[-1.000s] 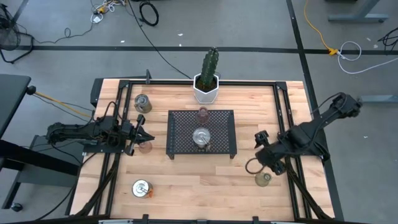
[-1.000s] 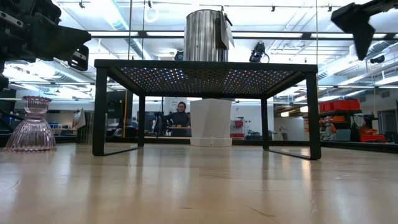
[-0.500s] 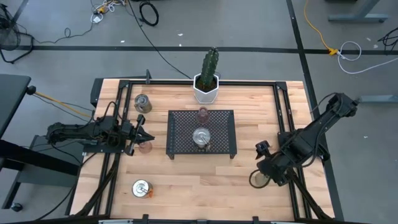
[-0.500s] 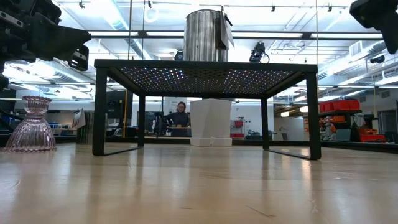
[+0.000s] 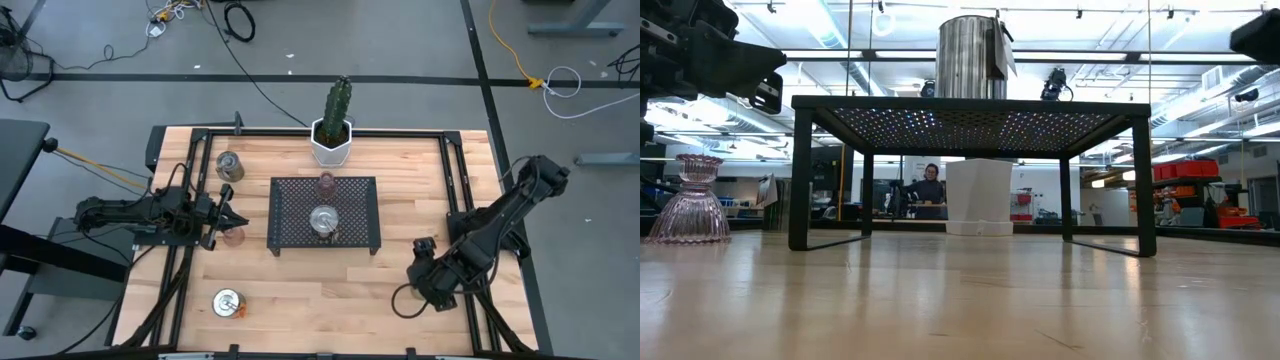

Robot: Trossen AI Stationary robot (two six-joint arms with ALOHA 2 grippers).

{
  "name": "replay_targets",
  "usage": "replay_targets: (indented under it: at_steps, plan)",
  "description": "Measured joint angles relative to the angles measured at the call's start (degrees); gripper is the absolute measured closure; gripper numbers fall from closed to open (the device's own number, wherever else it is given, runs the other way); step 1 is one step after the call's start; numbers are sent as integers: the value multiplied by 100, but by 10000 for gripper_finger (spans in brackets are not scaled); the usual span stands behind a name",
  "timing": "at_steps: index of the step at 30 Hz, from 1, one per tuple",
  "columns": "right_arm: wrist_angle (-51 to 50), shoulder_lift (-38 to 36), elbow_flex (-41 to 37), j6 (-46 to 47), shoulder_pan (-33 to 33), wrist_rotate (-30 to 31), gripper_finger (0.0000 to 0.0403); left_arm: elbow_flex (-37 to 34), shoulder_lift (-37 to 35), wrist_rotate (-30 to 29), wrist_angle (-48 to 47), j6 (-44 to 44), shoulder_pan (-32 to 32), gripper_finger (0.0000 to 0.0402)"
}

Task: Pick & Place candle stick holders
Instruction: Put the green glass candle holder on the shelf

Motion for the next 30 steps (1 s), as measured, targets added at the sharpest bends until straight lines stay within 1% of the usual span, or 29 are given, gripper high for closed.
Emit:
replay_targets:
  at_steps: [6, 15, 21, 30]
  plan:
    - [31, 93, -59, 485, 167, 1, 9, 0, 0, 0, 0, 0, 2, 383]
    - [122, 105, -653, 1510, 396, -42, 9, -1, -1, 0, 0, 0, 1, 383]
    - [412, 105, -1008, 1654, 430, -407, 9, 0, 0, 0, 0, 0, 1, 383]
    - [723, 105, -1091, 1668, 429, -405, 9, 0, 0, 0, 0, 0, 2, 383]
